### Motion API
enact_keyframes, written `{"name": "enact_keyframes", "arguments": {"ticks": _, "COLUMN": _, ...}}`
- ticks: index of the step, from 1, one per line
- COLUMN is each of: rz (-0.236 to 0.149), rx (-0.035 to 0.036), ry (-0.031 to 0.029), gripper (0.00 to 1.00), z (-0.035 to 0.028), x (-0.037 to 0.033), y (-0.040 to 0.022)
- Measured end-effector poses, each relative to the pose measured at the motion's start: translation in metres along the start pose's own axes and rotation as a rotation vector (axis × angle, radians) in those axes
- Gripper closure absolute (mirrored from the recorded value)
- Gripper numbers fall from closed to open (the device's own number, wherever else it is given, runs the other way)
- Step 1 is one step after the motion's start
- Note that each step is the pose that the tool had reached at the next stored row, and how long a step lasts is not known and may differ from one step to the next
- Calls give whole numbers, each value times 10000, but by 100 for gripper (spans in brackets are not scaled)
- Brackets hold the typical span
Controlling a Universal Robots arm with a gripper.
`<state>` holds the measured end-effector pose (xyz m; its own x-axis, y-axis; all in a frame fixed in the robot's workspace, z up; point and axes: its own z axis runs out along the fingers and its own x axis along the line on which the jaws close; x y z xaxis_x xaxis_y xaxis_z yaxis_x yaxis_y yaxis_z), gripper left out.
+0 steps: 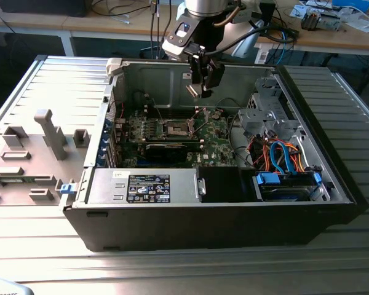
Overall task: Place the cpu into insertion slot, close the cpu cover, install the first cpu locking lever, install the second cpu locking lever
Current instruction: 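Place the cpu into insertion slot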
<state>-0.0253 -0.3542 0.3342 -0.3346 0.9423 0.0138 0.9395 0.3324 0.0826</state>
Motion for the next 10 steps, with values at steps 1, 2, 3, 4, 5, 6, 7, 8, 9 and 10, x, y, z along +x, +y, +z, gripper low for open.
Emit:
{"name": "enact_keyframes", "arguments": {"ticks": 1, "rz": 7, "rx": 0, "ry": -1, "gripper": 45, "z": 0, "x": 0, "y": 0}}
{"name": "enact_keyframes", "arguments": {"ticks": 2, "rz": 12, "rx": 0, "ry": -1, "gripper": 45, "z": 0, "x": 0, "y": 0}}
{"name": "enact_keyframes", "arguments": {"ticks": 3, "rz": 16, "rx": 0, "ry": -1, "gripper": 45, "z": 0, "x": 0, "y": 0}}
{"name": "enact_keyframes", "arguments": {"ticks": 4, "rz": 24, "rx": 0, "ry": -2, "gripper": 45, "z": 0, "x": 0, "y": 0}}
{"name": "enact_keyframes", "arguments": {"ticks": 5, "rz": 32, "rx": -1, "ry": -2, "gripper": 45, "z": 0, "x": 0, "y": 0}}
{"name": "enact_keyframes", "arguments": {"ticks": 6, "rz": 36, "rx": -1, "ry": -3, "gripper": 45, "z": 1, "x": 0, "y": 0}}
{"name": "enact_keyframes", "arguments": {"ticks": 7, "rz": 40, "rx": -1, "ry": -3, "gripper": 45, "z": 1, "x": 0, "y": 0}}
{"name": "enact_keyframes", "arguments": {"ticks": 8, "rz": 46, "rx": -1, "ry": -4, "gripper": 45, "z": 1, "x": 0, "y": 0}}
{"name": "enact_keyframes", "arguments": {"ticks": 9, "rz": 52, "rx": -1, "ry": -4, "gripper": 45, "z": 1, "x": 0, "y": 0}}
{"name": "enact_keyframes", "arguments": {"ticks": 10, "rz": 56, "rx": -1, "ry": -5, "gripper": 45, "z": 1, "x": 0, "y": 0}}
